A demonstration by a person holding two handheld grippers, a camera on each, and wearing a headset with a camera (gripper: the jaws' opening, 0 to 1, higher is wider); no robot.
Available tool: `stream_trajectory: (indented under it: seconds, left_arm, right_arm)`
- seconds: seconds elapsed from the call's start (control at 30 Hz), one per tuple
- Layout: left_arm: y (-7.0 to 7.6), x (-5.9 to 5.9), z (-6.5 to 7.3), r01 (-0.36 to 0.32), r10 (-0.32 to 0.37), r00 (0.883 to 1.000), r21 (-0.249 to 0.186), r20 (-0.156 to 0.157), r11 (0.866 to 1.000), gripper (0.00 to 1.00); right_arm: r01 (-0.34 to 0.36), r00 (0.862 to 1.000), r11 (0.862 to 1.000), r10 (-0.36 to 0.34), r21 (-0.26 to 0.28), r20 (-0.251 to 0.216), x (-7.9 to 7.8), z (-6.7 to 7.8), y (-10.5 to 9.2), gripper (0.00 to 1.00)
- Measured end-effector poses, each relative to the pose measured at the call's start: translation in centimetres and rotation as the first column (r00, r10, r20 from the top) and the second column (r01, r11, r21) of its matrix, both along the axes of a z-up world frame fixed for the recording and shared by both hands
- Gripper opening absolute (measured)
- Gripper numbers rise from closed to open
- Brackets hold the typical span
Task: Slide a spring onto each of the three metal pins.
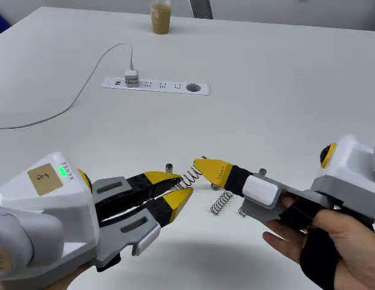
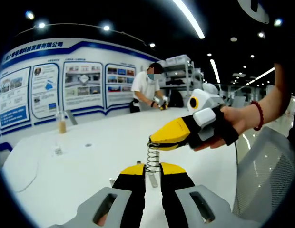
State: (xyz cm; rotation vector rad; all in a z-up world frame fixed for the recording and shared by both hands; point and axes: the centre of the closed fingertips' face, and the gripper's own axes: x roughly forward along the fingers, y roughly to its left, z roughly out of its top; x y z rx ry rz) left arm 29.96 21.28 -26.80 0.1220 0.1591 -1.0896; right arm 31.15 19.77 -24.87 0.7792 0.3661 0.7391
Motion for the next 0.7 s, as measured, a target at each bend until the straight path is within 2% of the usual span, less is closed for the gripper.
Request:
stream_trajectory:
  seconds: [0.1, 0.27, 0.37, 0.5, 0.57, 0.7]
  left_arm:
    - [0.0, 0.1, -0.3, 0.0, 0.0, 1.0, 0.016, 0.0, 1.0, 0.11]
    - [0.1, 0.3, -1.4, -0.011, 0.011, 1.0, 0.071, -0.008, 0.997, 0.15]
    - [0.4, 0.3, -2.0, -0.019, 0.02, 1.0, 0.102, -0.014, 0.995, 0.19]
    - [0.6, 0.2, -2.8, -0.027, 0.034, 0.998, 0.121, -0.052, 0.992, 0.27]
    - [0.6, 0.2, -3.0, -0.029, 0.036, 0.998, 0.121, -0.058, 0.992, 0.29]
    - [0.9, 0.1, -3.5, -0.04, 0.051, 0.996, 0.137, -0.076, 0.99, 0.34]
  right_arm:
    - [-0.001, 1.0, 1.0, 0.001, -0.028, 0.012, 0.0, -0.1, 0.1, 0.11]
    - [0.012, 0.999, 0.994, -0.006, -0.105, 0.054, 0.2, -0.2, 0.1, 0.11]
    - [0.03, 0.995, 0.983, -0.012, -0.179, 0.098, 0.4, -0.3, -0.1, 0.11]
    - [0.046, 0.99, 0.971, -0.014, -0.233, 0.14, 0.8, -0.3, -0.2, 0.11]
    - [0.054, 0.987, 0.961, -0.01, -0.272, 0.16, 1.0, -0.4, -0.2, 0.11]
    - [0.065, 0.98, 0.948, -0.002, -0.311, 0.199, 1.7, -0.3, -0.1, 0.11]
